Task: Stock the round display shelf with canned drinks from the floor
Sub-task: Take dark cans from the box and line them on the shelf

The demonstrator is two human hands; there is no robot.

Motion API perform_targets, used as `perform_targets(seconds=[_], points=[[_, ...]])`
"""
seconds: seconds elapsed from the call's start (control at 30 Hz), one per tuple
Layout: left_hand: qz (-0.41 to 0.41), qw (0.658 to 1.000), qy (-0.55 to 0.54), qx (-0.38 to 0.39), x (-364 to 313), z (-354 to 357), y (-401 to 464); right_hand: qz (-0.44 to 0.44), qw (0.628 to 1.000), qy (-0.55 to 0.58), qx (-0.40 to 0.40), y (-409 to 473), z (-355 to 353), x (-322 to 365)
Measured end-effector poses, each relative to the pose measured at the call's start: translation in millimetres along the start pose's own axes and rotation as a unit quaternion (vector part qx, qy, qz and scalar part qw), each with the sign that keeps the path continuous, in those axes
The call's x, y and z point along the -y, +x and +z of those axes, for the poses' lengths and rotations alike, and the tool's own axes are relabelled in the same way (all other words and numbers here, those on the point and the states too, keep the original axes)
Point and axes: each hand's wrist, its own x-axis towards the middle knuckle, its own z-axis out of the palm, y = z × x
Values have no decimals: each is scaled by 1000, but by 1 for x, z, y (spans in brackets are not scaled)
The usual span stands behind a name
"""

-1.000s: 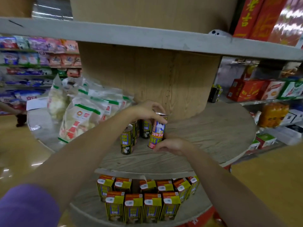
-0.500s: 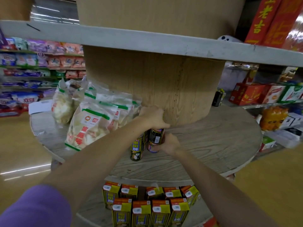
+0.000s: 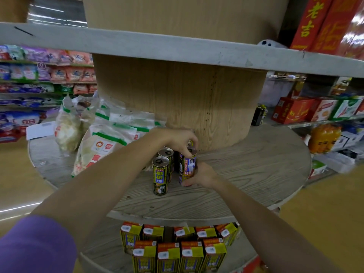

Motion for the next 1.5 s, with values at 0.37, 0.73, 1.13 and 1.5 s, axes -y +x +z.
perform_targets(seconds=[0.37, 0.73, 1.13, 1.5], points=[[17, 999, -7, 51, -3, -13, 6, -7, 999, 45, 12, 10, -6, -14], [16, 995, -100, -8, 0, -12, 17, -42, 991, 48, -120, 10, -4, -12], [9, 999, -30, 1, 28, -2, 25, -47, 998, 17, -34, 18, 11, -21], [10, 999, 33, 0, 47, 25, 32, -21, 997, -63, -33, 33, 41, -28]])
